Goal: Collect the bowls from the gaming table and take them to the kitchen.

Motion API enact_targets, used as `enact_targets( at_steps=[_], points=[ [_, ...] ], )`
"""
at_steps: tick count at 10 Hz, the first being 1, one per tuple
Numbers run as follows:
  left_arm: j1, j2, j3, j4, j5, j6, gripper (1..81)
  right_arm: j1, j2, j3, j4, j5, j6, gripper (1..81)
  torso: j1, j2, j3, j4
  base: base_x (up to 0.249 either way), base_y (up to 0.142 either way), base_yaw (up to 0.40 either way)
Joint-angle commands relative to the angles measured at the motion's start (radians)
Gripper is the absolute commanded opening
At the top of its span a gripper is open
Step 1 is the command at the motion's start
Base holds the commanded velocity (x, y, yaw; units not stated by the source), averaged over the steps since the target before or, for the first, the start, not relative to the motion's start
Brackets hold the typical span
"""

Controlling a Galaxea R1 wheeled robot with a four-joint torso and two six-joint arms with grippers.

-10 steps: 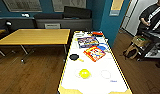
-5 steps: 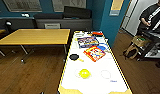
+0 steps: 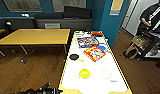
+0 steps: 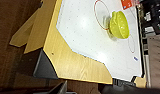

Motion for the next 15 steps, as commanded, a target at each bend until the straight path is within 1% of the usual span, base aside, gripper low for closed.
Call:
enact_targets(
  at_steps=[1, 3, 4, 6, 7, 8, 9, 11, 14, 15],
  points=[
    [-0.21, 0.006, -0.045, -0.001, 0.097, -0.027, 81.1, 0.01, -0.009, 0.009, -0.026, -0.052, -0.002, 1.0, 0.0, 0.0, 0.0, 0.0, 0.0, 0.0, 0.0],
    [-0.267, 0.05, -0.103, -0.002, 0.151, -0.039, 81.1, 0.013, -0.005, 0.009, -0.026, -0.052, -0.002, 1.0, 0.0, 0.0, 0.0, 0.0, 0.0, 0.0, 0.0],
    [-0.284, 0.064, -0.123, -0.003, 0.159, -0.064, 81.1, 0.014, -0.004, 0.009, -0.026, -0.052, -0.002, 1.0, 0.0, 0.0, 0.0, 0.0, 0.0, 0.0, 0.0],
    [-0.291, 0.093, -0.166, 0.001, 0.148, -0.195, 81.1, 0.017, -0.001, 0.01, -0.026, -0.057, 0.0, 1.0, 0.0, 0.0, 0.0, 0.0, 0.0, 0.0, 0.0],
    [-0.294, 0.112, -0.195, 0.001, 0.147, -0.245, 81.1, 0.019, 0.001, 0.009, -0.025, -0.062, -0.002, 1.0, 0.0, 0.0, 0.0, 0.0, 0.0, 0.0, 0.0],
    [-0.302, 0.13, -0.218, 0.002, 0.147, -0.271, 81.1, 0.019, 0.002, 0.009, -0.026, -0.062, 0.0, 1.0, 0.0, 0.0, 0.0, 0.0, 0.0, 0.0, 0.0],
    [-0.314, 0.153, -0.235, 0.002, 0.148, -0.277, 81.1, 0.019, 0.002, 0.009, -0.025, -0.062, 0.0, 1.0, 0.0, 0.0, 0.0, 0.0, 0.0, 0.0, 0.0],
    [-0.327, 0.213, -0.278, 0.001, 0.157, -0.28, 81.1, 0.02, 0.002, 0.009, -0.025, -0.062, 0.0, 1.0, 0.0, 0.0, 0.0, 0.0, 0.0, 0.0, 0.0],
    [-0.339, 0.303, -0.37, 0.004, 0.167, -0.28, 81.1, 0.02, 0.004, 0.009, -0.025, -0.062, 0.0, 1.0, 0.0, 0.0, 0.0, 0.0, 0.0, 0.0, 0.0],
    [-0.342, 0.317, -0.382, 0.004, 0.167, -0.28, 81.1, 0.019, 0.004, 0.009, -0.025, -0.06, 0.0, 1.0, 0.0, 0.0, 0.0, 0.0, 0.0, 0.0, 0.0]
  ],
)
